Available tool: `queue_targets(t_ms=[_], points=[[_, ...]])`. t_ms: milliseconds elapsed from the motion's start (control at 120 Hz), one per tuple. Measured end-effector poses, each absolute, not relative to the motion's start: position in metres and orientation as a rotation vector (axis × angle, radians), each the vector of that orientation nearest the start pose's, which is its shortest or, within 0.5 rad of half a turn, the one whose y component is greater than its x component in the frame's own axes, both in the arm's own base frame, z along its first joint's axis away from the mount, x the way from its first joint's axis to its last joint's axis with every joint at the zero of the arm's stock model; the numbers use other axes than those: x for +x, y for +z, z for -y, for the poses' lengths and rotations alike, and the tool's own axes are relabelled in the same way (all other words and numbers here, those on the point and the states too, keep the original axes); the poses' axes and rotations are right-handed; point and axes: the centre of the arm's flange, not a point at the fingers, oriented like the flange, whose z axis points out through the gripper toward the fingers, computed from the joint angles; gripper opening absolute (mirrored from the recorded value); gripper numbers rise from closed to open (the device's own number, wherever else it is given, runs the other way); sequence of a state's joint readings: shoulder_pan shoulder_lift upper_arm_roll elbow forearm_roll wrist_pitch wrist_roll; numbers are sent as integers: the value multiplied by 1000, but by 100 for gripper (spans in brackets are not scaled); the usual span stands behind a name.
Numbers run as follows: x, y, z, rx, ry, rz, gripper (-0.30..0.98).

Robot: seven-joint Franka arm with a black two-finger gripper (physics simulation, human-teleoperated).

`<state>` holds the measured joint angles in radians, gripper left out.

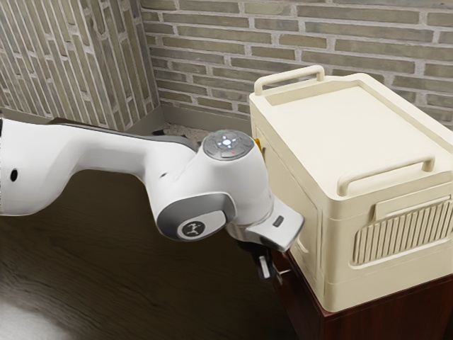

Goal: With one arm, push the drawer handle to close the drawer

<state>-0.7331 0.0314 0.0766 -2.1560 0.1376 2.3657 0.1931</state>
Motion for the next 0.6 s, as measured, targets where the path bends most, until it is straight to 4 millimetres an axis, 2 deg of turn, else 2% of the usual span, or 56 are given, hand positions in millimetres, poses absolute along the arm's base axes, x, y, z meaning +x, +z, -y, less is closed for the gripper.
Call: queue_targets(t_ms=[150,208,367,442,600], points=[[449,399,337,-2690,-297,-1436,-12],[448,403,335,-2701,-295,-1428,-10],[420,442,318,-2720,-307,-1419,-10],[406,462,301,-2735,-308,-1399,-10],[395,504,260,-2793,-285,-1302,-7]])
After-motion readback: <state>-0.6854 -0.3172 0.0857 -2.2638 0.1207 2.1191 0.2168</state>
